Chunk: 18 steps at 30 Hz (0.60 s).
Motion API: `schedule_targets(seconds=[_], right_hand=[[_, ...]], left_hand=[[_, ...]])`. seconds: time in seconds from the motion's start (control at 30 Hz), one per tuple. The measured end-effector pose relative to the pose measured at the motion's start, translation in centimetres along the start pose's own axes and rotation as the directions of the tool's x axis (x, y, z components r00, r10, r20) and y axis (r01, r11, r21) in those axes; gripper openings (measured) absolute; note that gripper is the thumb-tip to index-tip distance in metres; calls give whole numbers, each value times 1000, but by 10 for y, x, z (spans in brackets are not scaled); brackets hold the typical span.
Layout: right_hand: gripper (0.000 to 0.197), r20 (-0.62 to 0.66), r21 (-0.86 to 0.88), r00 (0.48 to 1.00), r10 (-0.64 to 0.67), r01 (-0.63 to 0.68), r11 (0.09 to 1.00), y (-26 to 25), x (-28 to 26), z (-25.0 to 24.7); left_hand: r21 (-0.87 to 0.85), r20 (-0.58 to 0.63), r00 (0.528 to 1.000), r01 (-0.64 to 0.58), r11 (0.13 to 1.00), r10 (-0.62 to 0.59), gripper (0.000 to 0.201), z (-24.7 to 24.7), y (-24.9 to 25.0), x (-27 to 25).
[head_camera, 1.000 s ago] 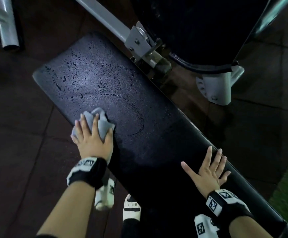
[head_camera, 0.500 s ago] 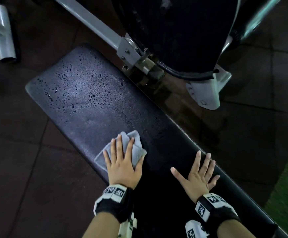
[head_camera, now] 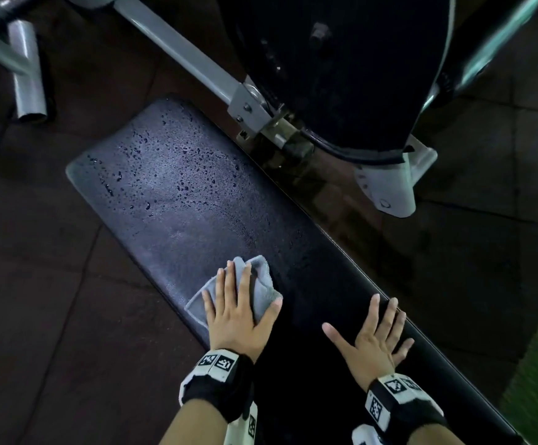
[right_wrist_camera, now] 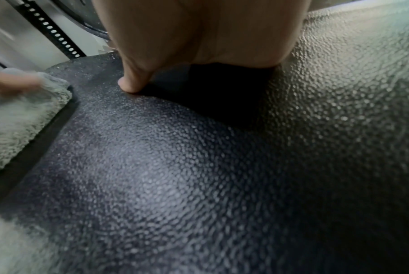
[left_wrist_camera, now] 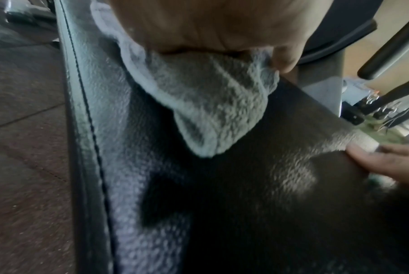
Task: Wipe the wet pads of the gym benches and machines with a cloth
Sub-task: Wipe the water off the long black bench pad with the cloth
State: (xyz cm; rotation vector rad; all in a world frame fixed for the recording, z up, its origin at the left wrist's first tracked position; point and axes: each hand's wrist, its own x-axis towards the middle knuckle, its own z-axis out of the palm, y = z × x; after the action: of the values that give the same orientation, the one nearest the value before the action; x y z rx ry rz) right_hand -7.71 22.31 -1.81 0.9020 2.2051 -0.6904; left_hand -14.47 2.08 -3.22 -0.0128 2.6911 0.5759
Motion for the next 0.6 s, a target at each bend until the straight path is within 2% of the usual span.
schedule_targets(seconds=[0.13,0.2,0.27,0.33,0.4,0.43,0.5,0.6], right_hand=[[114,-124,-64,992,-19,11,998,-3,-3,5],[100,-225,-154,958,-177,144,977,-17,-4,11],[81,-272,-244,860,-432,373,895,-43,-8,20],[71,-202,-326,735,-647,573,752,-81,-14,34],[69,-73,-407,630,-774,689,599,-120,-20,49],[71,-7,-434,604,-797,716,547,-134,-20,56],[70,92,-477,601,-794,727,494,-149,-15,64],[59,136,-521,599,-790,721,457,-140,-6,62]], left_hand=[[-43,-178,984,13,999,-20,62,-30,-17,13],[-32,-210,976,59,998,-65,62,-43,-41,30],[-10,-191,977,100,995,-100,65,-53,-67,49],[19,-167,981,108,994,-104,63,-61,-88,66],[29,-144,986,89,996,-84,62,-65,-101,76],[21,-138,988,72,997,-68,62,-65,-105,78],[20,-137,990,27,999,-24,63,-63,-109,78],[32,-133,991,4,999,1,63,-57,-114,76]])
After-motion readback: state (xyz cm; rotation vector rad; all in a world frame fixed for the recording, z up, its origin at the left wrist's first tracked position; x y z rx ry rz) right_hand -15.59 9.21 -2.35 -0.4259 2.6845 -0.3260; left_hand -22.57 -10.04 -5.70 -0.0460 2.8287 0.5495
